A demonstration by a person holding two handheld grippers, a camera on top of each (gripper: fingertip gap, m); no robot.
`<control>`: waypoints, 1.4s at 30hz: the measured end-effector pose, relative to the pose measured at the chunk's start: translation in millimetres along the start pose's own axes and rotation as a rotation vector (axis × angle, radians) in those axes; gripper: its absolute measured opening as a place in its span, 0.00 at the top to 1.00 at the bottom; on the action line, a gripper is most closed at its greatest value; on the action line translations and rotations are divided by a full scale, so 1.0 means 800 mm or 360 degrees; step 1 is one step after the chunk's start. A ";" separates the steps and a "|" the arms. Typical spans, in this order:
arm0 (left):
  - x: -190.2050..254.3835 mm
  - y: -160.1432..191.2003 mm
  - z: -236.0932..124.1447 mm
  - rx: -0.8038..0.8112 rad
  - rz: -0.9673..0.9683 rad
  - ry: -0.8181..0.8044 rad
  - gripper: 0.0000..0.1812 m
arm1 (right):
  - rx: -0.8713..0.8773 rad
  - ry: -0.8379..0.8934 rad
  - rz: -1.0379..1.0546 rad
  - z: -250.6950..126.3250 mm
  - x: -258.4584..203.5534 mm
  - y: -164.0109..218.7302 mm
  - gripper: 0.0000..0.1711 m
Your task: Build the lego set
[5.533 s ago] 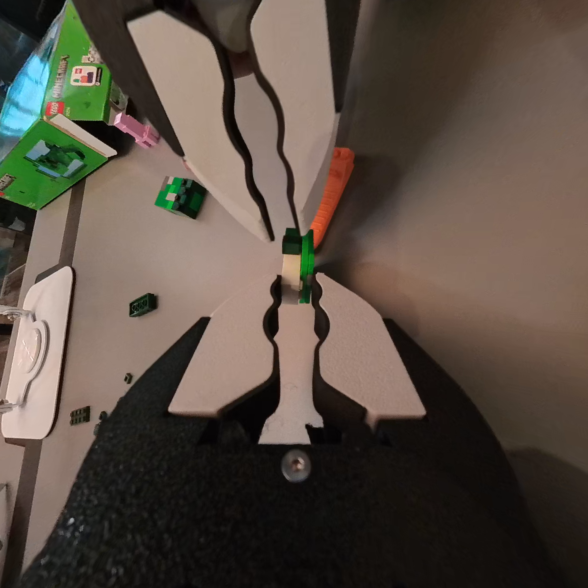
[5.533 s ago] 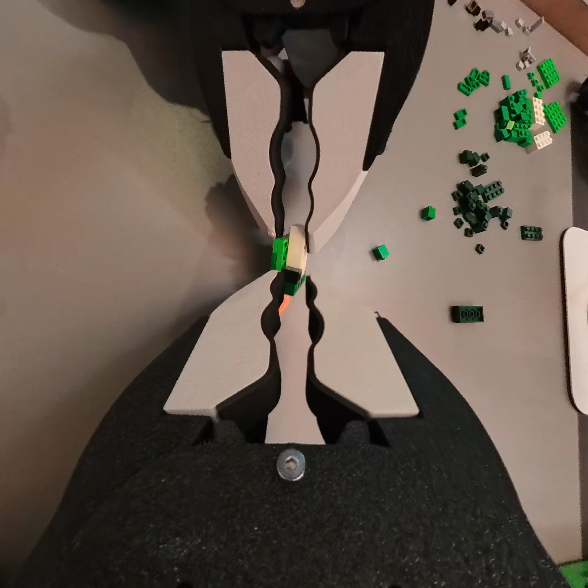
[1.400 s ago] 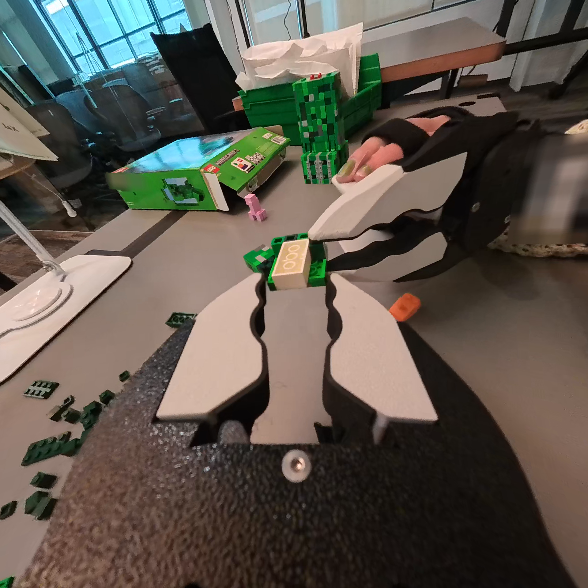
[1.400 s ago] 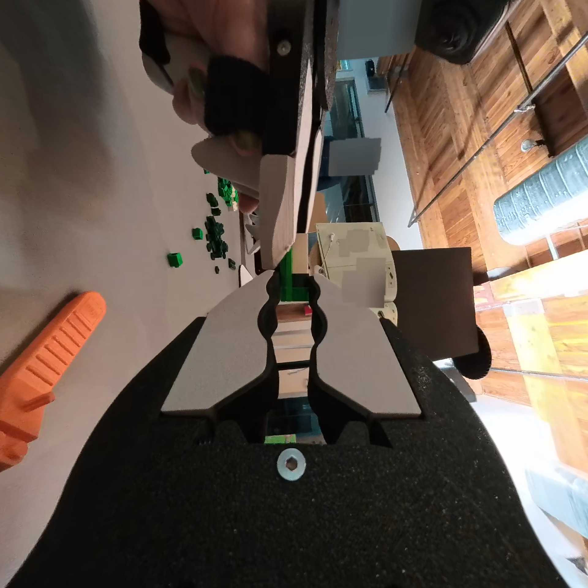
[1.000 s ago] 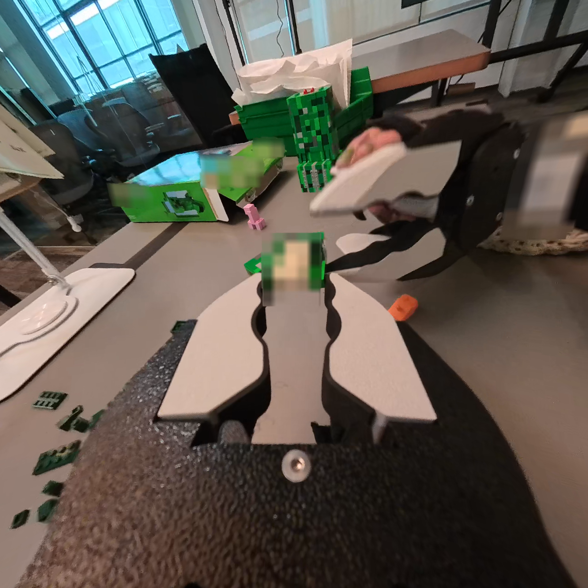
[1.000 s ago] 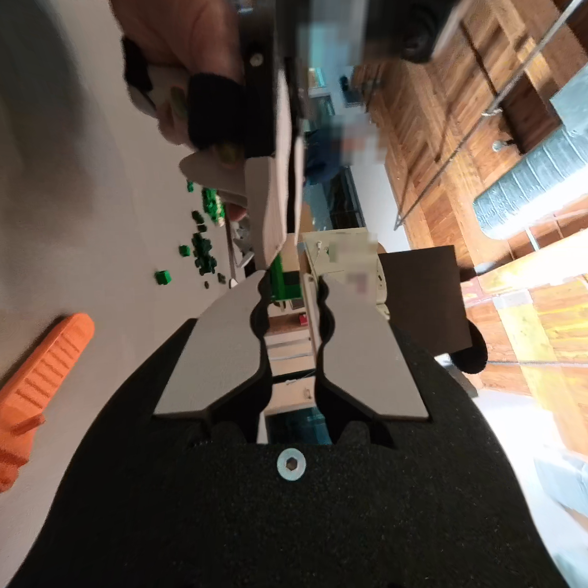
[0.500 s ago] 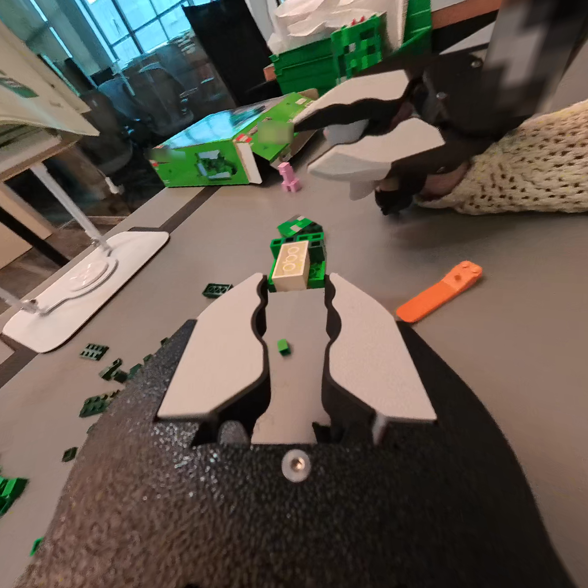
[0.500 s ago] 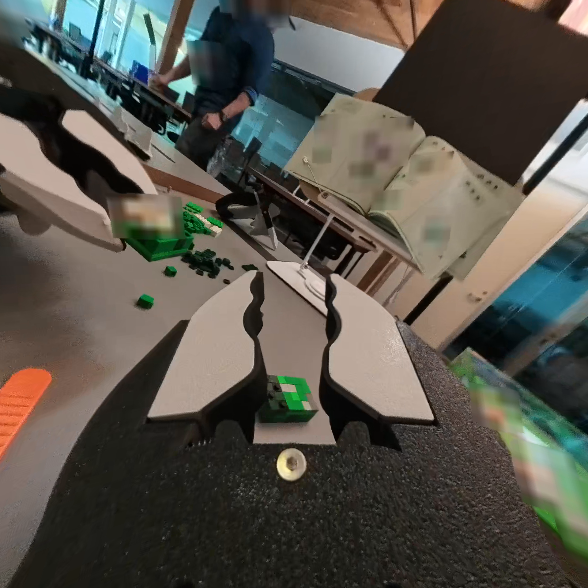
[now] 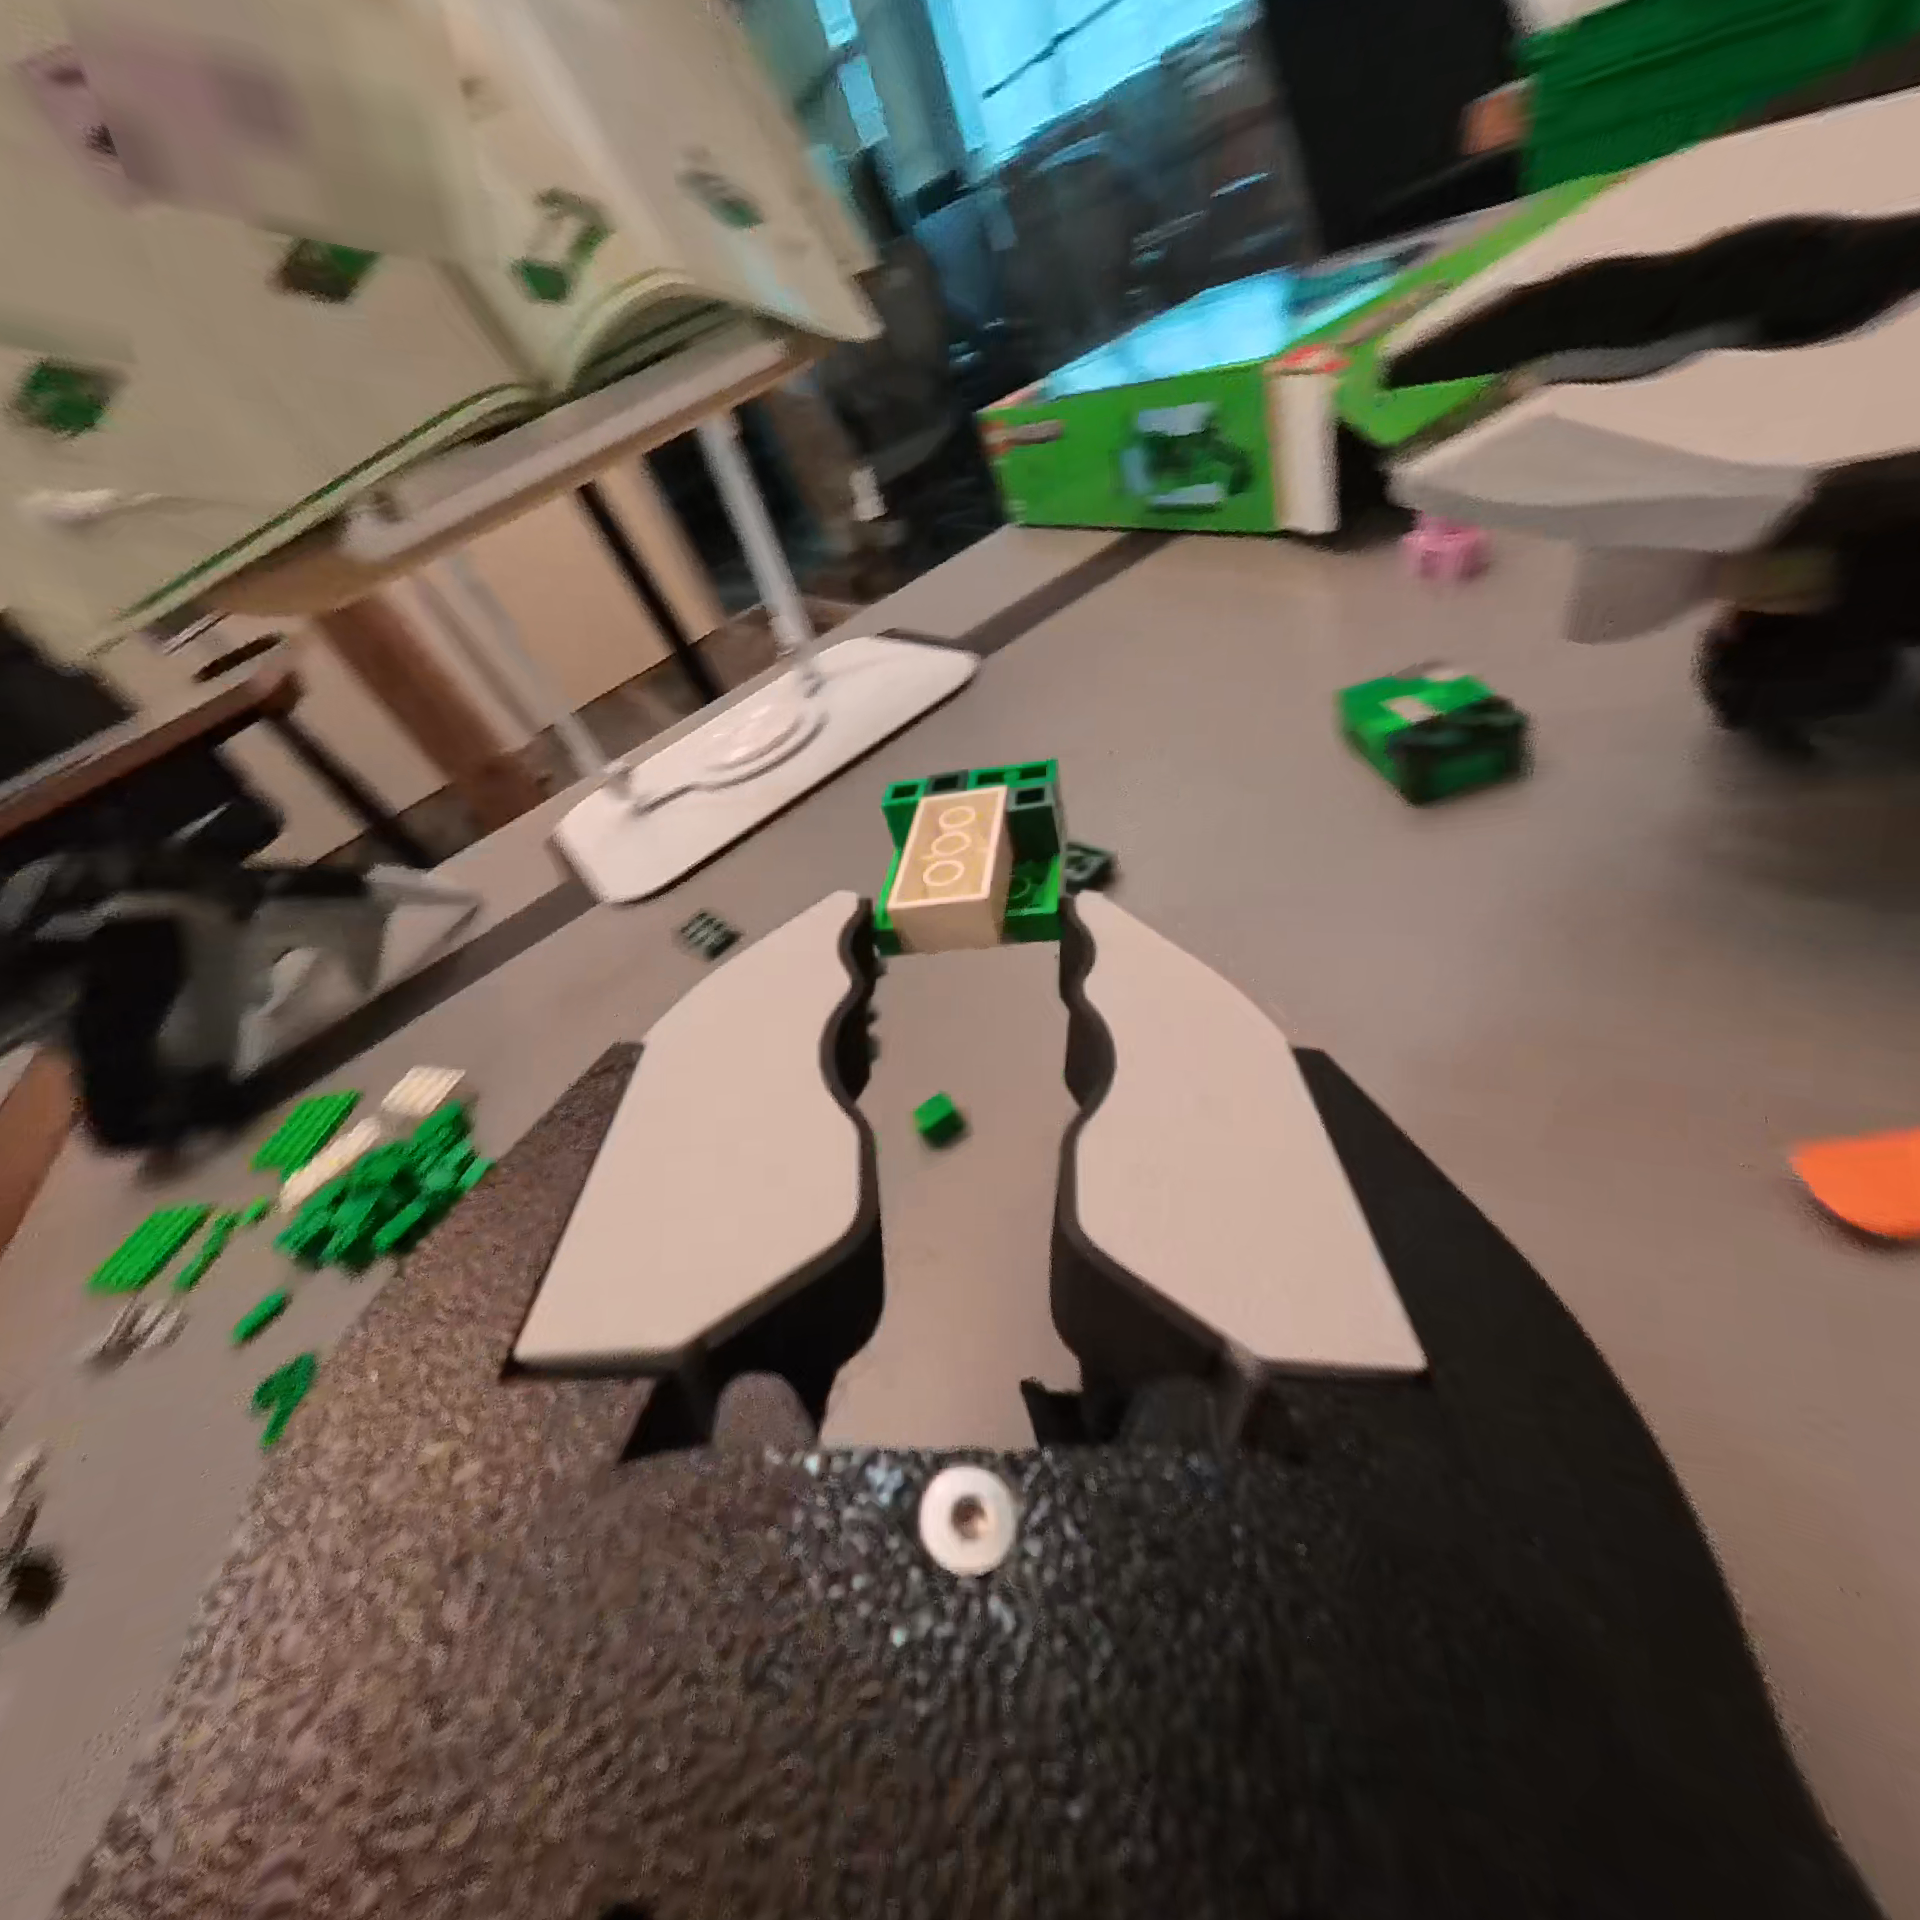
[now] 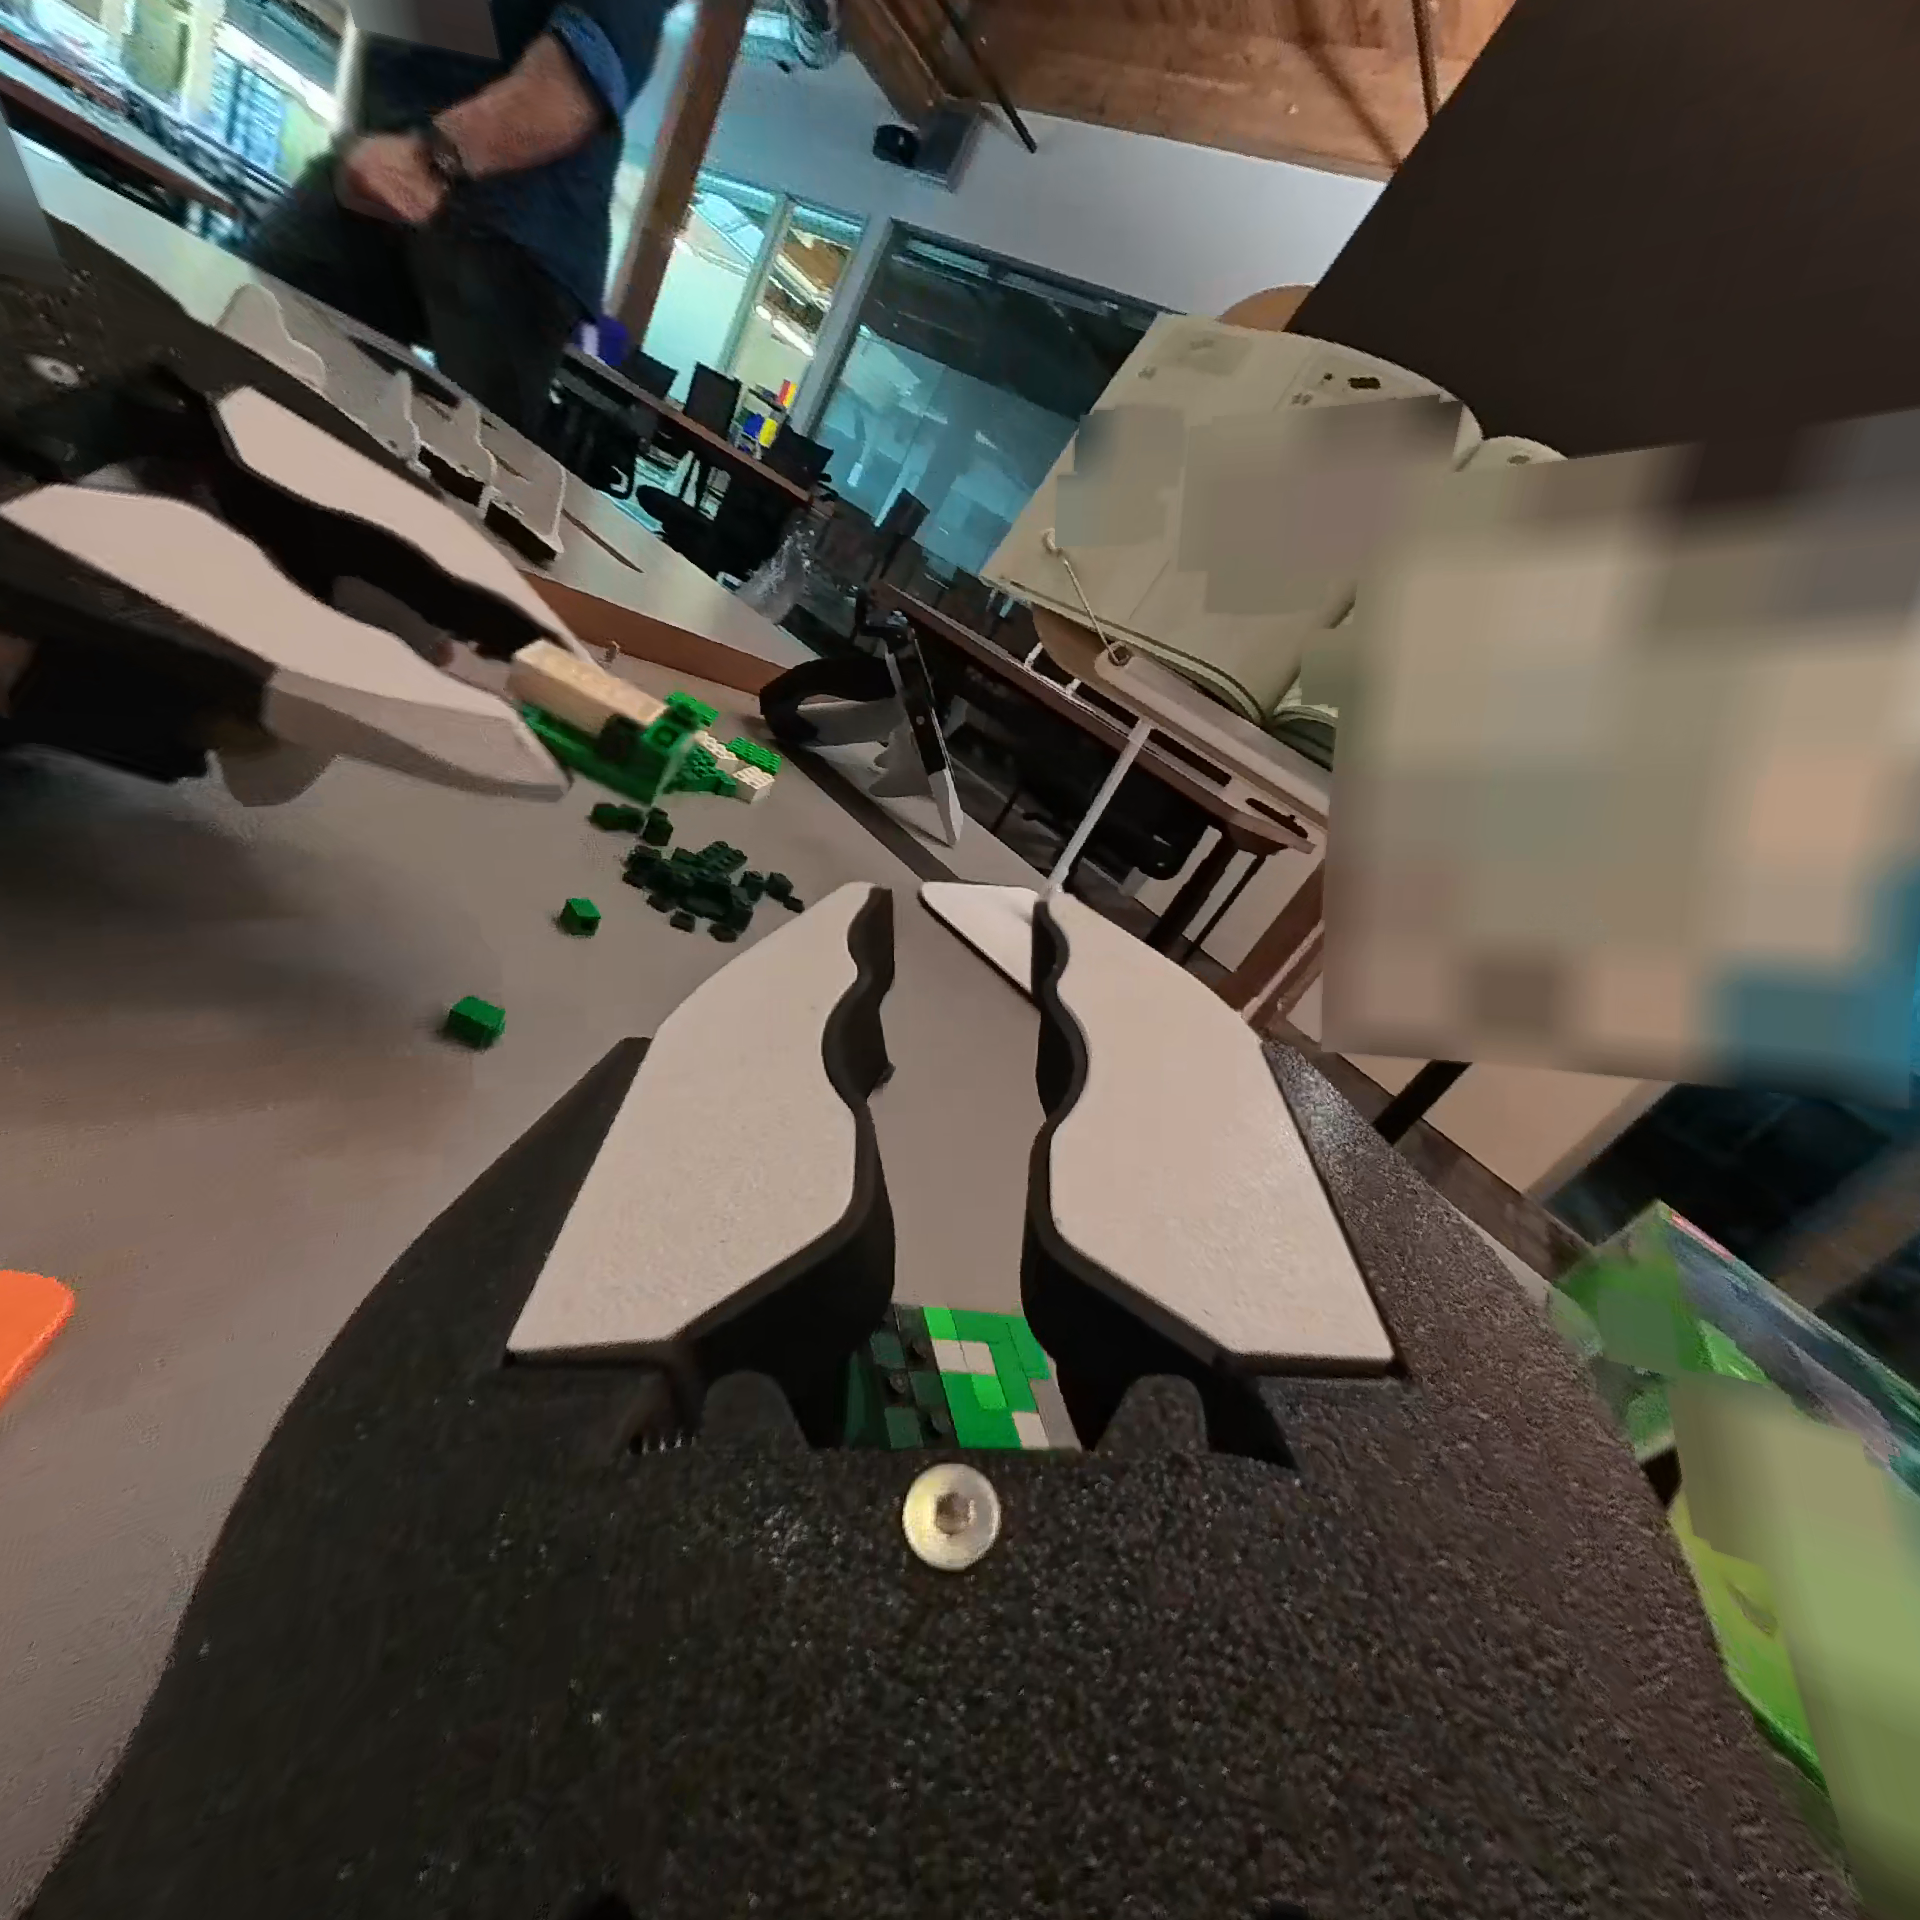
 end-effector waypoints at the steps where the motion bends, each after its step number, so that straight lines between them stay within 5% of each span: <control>1: -0.003 0.000 -0.001 -0.0004 -0.0047 -0.0099 0.81 | 0.0010 -0.0013 -0.0004 0.003 0.000 0.001 0.86; 14: -0.012 -0.001 -0.010 0.0102 0.0063 -0.0699 0.81 | 0.0088 -0.0074 0.0139 0.011 0.007 0.008 0.90; 31: -0.017 -0.001 -0.015 0.0151 0.0022 -0.0677 0.81 | 0.0050 -0.0088 0.0126 0.009 0.006 0.010 0.92; 42: -0.011 0.000 0.004 0.0140 0.0130 -0.0369 0.81 | 0.0137 -0.0116 0.0196 -0.009 -0.003 -0.006 0.94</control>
Point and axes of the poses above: each gripper's, where its closed fingertips meet, z out along the fingers, y out of its underside, x = y × z across the jaws, the point moved 9 cm from there along -z, back along the fingers, and after that the axes turned 13 degrees about -z, right-handed, at the moved point
